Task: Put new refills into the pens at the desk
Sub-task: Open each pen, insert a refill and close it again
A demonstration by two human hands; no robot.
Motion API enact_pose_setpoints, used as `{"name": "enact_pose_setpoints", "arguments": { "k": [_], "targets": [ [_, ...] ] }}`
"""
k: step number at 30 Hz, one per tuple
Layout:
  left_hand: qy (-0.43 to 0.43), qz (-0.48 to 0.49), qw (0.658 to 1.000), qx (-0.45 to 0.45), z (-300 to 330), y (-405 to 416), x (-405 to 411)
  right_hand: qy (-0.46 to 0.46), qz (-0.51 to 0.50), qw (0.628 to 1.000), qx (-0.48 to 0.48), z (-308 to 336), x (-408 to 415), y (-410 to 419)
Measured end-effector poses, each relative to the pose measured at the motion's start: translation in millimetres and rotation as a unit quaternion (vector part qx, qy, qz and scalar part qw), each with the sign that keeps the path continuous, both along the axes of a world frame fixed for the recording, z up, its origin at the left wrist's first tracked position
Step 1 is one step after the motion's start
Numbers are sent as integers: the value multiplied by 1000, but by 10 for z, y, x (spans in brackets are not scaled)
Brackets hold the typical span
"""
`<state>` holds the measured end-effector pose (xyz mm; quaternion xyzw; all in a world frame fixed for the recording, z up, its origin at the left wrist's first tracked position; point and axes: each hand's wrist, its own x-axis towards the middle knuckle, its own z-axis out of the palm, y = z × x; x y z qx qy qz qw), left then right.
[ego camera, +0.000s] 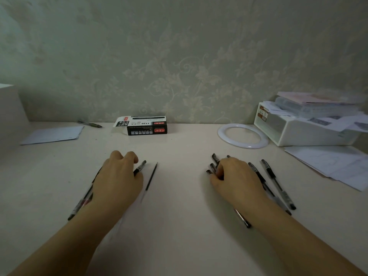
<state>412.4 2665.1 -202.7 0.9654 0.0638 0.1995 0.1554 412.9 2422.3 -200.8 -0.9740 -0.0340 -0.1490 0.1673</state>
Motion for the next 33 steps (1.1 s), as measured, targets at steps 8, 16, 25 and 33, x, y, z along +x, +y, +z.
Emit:
{"name": "enact_pose_setpoints", "arguments": {
  "k": [8,16,25,33],
  "targets": [
    [-57,-65,996,-22,-9,-107,-9,-15,7,1000,15,25,-20,9],
    [-71,-101,992,-36,-29,-141,-27,-13,22,999,-28,-6,-11,64],
    [-84,-189,977,-57,-6,-277,-80,14,57,955,291,52,5,119],
    [-60,-312,945,-82,39,-365,-136,159,177,841,485,76,-57,264]
  ]
}}
